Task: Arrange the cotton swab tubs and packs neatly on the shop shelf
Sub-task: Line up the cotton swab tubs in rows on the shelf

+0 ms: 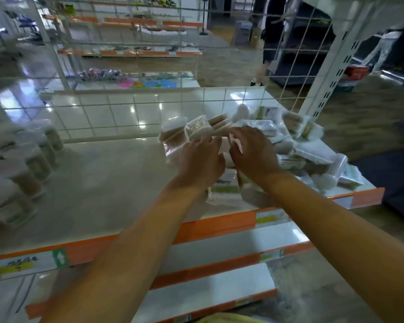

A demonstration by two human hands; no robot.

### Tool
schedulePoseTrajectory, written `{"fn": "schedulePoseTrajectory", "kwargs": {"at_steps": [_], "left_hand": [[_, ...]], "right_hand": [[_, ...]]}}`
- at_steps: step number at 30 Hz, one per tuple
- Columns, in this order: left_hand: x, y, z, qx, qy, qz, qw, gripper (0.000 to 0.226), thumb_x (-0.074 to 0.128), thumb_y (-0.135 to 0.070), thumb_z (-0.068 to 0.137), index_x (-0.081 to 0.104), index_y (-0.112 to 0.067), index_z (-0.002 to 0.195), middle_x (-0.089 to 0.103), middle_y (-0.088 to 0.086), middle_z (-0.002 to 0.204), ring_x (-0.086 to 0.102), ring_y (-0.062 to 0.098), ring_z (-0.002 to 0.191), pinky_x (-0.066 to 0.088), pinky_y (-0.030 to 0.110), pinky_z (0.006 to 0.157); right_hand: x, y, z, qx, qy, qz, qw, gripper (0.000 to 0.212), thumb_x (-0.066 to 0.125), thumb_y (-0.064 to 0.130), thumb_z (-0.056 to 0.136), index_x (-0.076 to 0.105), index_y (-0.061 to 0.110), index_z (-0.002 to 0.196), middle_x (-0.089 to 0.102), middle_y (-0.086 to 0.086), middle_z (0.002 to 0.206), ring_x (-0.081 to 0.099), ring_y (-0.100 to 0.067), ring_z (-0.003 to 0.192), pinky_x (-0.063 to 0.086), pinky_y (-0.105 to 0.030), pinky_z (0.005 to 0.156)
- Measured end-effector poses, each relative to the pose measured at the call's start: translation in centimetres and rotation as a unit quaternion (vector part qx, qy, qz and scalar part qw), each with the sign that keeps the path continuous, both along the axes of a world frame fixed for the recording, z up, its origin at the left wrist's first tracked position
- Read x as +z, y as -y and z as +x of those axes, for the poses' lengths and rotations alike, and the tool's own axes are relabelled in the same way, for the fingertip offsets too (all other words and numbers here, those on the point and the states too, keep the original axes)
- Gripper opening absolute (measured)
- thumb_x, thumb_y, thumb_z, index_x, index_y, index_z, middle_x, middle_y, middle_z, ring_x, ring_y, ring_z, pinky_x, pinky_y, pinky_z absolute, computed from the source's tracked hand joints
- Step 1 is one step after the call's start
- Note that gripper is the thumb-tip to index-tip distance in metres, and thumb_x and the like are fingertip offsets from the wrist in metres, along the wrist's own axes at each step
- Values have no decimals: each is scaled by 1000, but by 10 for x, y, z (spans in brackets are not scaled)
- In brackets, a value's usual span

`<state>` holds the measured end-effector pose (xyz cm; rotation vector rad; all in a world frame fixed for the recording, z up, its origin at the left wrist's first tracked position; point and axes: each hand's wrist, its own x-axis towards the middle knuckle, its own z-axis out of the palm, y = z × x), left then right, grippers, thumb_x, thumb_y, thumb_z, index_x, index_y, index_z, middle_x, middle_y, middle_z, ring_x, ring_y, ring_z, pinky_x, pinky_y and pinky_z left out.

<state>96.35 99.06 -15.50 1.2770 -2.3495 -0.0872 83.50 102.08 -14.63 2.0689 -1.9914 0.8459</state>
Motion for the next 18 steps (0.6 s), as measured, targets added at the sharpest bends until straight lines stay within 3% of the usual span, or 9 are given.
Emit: {"fn": "schedulePoseTrajectory", "kwargs": {"at_steps": [3,9,18], "left_hand": [[4,5,-27,-17,-12,4,1000,43,49,-21,82,56,-15,124,61,7,119,55,30,109,45,42,90],[17,17,-69,-4,38,-11,999,41,48,-26,91,48,-13,130,49,8,134,43,26,124,38,40,97],[37,59,-103,37,41,-24,998,37,46,-23,91,54,-9,125,57,11,120,51,28,111,42,37,88]], "right_hand": [[1,2,-28,-23,-2,3,1000,32,50,7,82,61,3,112,64,-17,105,56,-34,100,43,-37,83],[3,4,-84,-44,14,14,999,41,50,11,82,57,2,121,61,-18,113,53,-34,107,42,-38,88],[7,21,-131,-69,34,53,996,37,47,14,90,52,12,127,57,-10,120,51,-25,110,42,-33,88]]}}
